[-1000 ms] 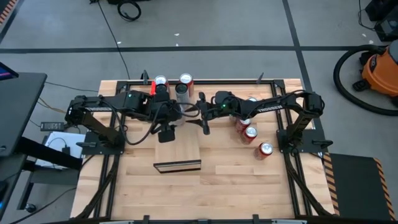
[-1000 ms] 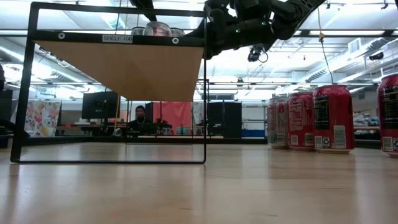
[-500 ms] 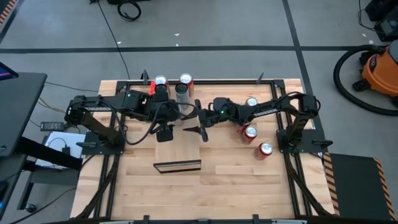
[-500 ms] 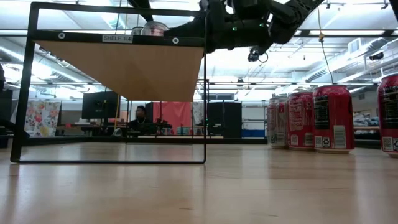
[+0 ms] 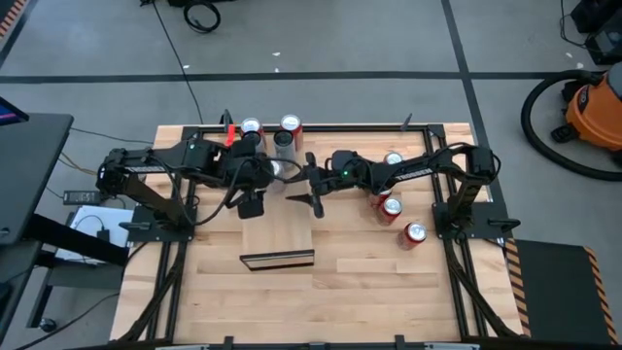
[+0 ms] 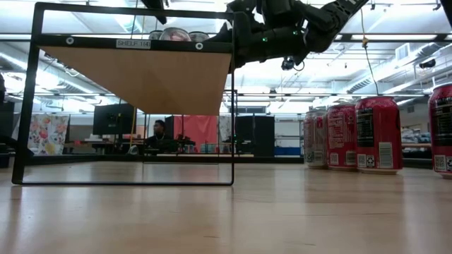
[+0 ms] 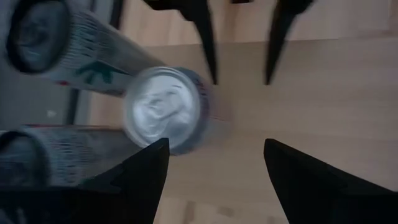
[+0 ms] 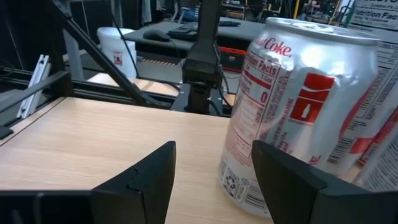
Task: Place canned beverage on shelf
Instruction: Put the top red and silver soda can on the shelf
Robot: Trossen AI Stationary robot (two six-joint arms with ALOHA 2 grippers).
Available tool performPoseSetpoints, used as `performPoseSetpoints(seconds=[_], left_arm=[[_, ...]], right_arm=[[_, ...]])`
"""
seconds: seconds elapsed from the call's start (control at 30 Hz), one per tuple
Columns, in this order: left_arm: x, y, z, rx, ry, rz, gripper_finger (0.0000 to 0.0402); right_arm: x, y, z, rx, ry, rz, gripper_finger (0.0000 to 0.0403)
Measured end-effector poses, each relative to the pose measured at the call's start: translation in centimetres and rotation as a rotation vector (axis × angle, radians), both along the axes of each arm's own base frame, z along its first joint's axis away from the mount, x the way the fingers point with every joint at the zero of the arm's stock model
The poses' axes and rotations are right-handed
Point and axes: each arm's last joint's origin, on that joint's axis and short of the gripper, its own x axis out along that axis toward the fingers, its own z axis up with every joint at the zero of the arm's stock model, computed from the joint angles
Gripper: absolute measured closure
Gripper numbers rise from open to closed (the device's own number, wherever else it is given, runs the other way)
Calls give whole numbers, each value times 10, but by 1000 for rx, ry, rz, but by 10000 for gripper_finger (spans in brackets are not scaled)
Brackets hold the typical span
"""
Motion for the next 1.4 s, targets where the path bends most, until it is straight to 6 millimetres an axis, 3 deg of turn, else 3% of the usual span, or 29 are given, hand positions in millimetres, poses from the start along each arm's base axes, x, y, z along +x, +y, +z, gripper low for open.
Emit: performPoseSetpoints(seconds=[0.23,0.5,0.67,1.03,1.4], left_arm=[[0,2,0,74,14,-10,129],[2,11,0,-3,5,3,129],[3,14,0,11,7,-19,129],[13,17,-6,13,19,-18,129],[24,17,-16,9,48,10,130]], right_arm=[[0,1,-3,0,31,2,182],[-3,1,-9,9,114,4,182],[-14,4,1,-7,175,13,182],[-63,18,56,-129,214,-14,182],[-127,22,86,-212,78,-120,182]])
